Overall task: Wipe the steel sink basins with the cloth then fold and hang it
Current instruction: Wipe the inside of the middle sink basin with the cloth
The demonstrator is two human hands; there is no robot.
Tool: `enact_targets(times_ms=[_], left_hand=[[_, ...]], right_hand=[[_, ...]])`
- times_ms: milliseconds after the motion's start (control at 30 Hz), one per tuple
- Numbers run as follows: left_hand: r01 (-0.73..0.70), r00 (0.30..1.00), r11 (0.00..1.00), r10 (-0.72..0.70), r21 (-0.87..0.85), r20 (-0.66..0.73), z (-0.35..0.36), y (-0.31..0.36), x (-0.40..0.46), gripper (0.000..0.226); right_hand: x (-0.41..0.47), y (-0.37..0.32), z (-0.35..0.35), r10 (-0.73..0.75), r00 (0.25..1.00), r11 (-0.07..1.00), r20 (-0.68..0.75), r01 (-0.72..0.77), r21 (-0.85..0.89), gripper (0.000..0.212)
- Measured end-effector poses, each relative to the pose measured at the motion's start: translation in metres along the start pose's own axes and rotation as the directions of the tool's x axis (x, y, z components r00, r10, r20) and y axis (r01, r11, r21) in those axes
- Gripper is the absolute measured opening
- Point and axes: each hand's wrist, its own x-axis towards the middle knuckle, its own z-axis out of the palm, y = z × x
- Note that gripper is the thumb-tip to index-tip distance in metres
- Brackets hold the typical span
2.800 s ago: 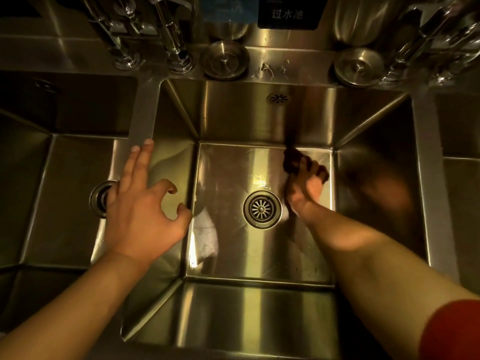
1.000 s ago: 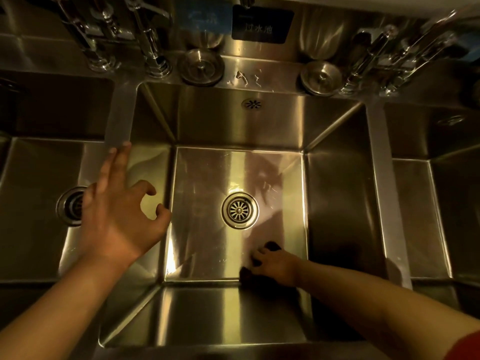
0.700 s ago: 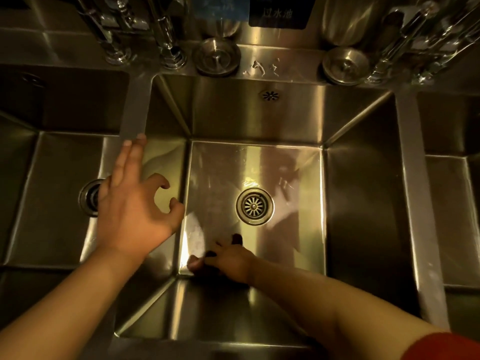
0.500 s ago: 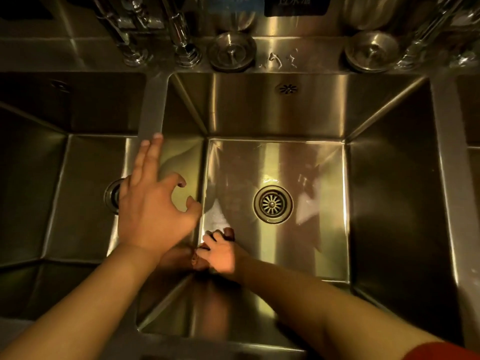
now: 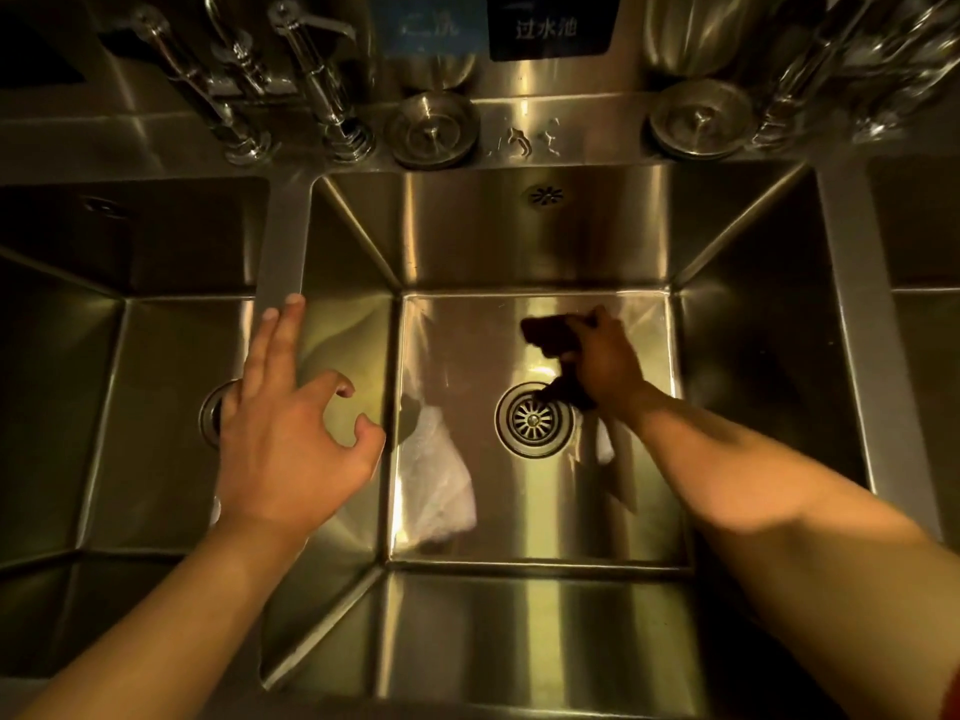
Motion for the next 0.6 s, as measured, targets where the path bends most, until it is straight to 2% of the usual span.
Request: enact_targets(times_ms=[67,100,167,200,300,400,467,533,600], left_hand=[[-0.002,1.000,1.000,0.002,0.004,0.002,0.000,0.000,0.000,0.026],[-0.002,1.000,1.000,0.002,0.004,0.003,-0.001,0.000,0.000,0.026],[-0.004,1.000,1.000,0.004,-0.003,0.006,-0.001,0.000,0.000,0.025],[-0.003,1.000,1.000,0.003,-0.007,0.008,-0.001,0.001,0.001,0.025],[0.008,1.000,1.000,-0.007,-0.020,0.009,-0.001,0.002,0.001,0.025],[0.007,1.000,0.999,-0.006,-0.032,0.014,-0.002,0.002,0.001,0.026],[0.008,1.000,0.999,-0.007,-0.037,0.022,-0.003,0.003,0.001,0.027],[0.014,1.000,0.999,-0.013,-0.042,0.022,-0.003,0.003,0.000,0.027],[0.016,1.000,0.999,-0.015,-0.044,0.022,-0.003,0.003,0.000,0.027]], right_hand=[[0.011,0.020,-0.013,0.141,0.982,0.990,-0.122,-0.144,-0.011,0.022],[0.015,0.031,-0.020,0.181,0.973,0.980,-0.147,-0.191,-0.062,0.027],[0.021,0.047,-0.030,0.198,0.972,0.959,-0.128,-0.219,-0.182,0.037],[0.023,0.049,-0.032,0.217,0.968,0.956,-0.127,-0.237,-0.175,0.040],[0.023,0.038,-0.019,0.329,0.932,0.944,-0.153,-0.330,0.022,0.046],[0.021,0.003,0.006,0.460,0.884,0.874,-0.079,-0.437,0.212,0.051],[0.022,-0.030,0.023,0.389,0.921,0.913,-0.010,-0.384,0.138,0.070],[0.024,-0.068,0.042,0.230,0.969,0.972,0.093,-0.233,0.032,0.102],[0.024,-0.102,0.063,0.094,0.981,0.995,0.172,-0.096,0.004,0.114]])
